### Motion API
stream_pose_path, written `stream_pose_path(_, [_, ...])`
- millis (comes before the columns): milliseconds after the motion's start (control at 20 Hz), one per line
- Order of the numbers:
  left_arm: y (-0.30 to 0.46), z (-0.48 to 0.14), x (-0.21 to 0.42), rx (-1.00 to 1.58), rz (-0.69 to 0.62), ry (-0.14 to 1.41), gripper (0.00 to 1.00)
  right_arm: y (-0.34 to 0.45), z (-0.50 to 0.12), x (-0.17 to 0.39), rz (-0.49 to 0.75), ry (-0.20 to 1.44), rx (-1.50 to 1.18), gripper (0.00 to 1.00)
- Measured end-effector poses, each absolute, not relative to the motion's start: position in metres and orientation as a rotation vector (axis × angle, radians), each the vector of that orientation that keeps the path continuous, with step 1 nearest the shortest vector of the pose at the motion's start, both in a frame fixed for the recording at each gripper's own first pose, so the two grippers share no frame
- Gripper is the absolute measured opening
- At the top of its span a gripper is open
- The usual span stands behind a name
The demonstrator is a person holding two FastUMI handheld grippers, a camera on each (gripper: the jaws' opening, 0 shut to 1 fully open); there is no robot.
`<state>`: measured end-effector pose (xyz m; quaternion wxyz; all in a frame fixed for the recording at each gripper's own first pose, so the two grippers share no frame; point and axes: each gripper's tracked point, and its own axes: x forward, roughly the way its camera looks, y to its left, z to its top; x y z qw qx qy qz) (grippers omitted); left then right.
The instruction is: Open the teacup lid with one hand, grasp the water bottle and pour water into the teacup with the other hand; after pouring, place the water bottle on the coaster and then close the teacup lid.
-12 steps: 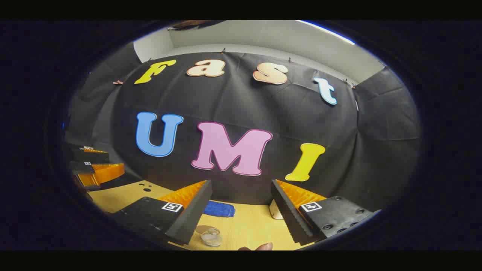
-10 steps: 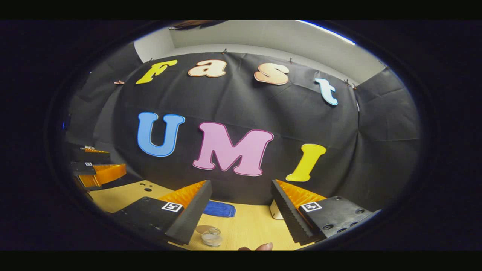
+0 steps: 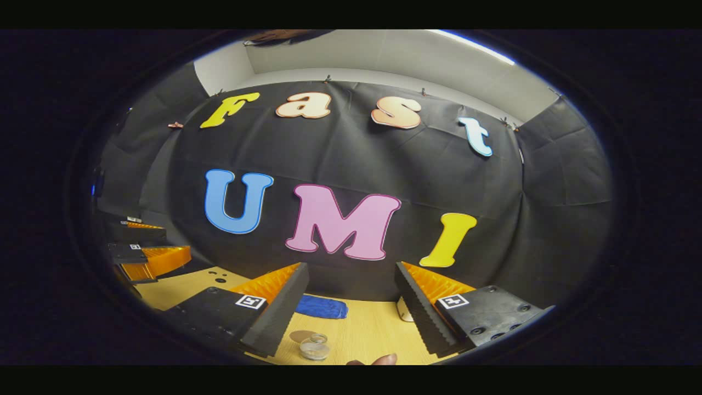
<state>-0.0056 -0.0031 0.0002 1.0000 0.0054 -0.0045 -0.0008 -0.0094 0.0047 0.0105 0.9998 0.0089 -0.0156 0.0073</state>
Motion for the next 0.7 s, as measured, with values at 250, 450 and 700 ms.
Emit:
stream_pose_path(250, [-0.003, -0.002, -0.005, -0.002, -0.006, 0.001, 0.96, 0.009, 0.009, -0.011, 0.02, -0.028, 0.021, 0.96])
stream_pose_path(450, [-0.007, -0.006, -0.002, 0.002, -0.029, 0.02, 0.96, 0.011, 0.004, -0.011, 0.021, -0.02, 0.025, 0.97])
stream_pose_path(700, [-0.023, -0.024, 0.009, 0.01, -0.068, 0.066, 0.96, 0.017, -0.013, -0.008, 0.027, 0.008, 0.028, 0.96])
